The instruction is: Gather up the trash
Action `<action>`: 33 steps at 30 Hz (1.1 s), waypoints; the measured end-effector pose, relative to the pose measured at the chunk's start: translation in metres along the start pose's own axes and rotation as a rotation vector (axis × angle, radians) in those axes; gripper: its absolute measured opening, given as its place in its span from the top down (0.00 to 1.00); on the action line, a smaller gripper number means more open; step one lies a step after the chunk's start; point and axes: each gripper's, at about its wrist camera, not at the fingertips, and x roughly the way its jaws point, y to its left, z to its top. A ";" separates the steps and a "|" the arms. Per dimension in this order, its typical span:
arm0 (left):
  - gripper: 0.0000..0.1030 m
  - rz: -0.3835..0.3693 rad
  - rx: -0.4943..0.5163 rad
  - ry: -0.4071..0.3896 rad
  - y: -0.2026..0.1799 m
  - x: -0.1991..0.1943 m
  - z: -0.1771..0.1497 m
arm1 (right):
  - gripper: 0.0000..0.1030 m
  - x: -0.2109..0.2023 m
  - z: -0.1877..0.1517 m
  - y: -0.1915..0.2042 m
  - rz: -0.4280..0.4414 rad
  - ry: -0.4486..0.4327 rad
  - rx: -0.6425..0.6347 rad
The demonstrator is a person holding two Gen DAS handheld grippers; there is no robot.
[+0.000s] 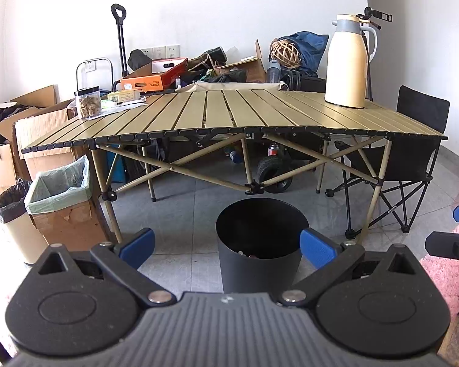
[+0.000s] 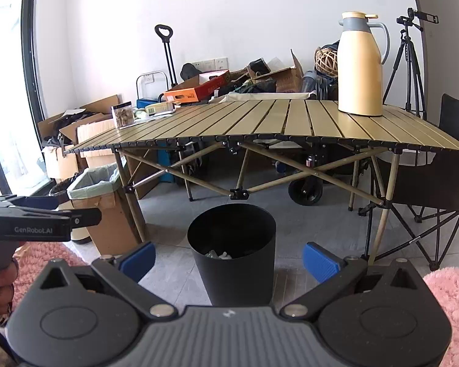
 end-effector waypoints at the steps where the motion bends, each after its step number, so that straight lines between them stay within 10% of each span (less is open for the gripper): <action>1: 0.00 0.000 0.000 0.000 0.000 0.000 0.000 | 0.00 0.001 0.000 0.000 -0.001 0.002 0.000; 33: 0.00 -0.001 -0.002 -0.025 -0.002 -0.006 0.004 | 0.00 0.000 0.003 -0.001 -0.009 -0.003 -0.006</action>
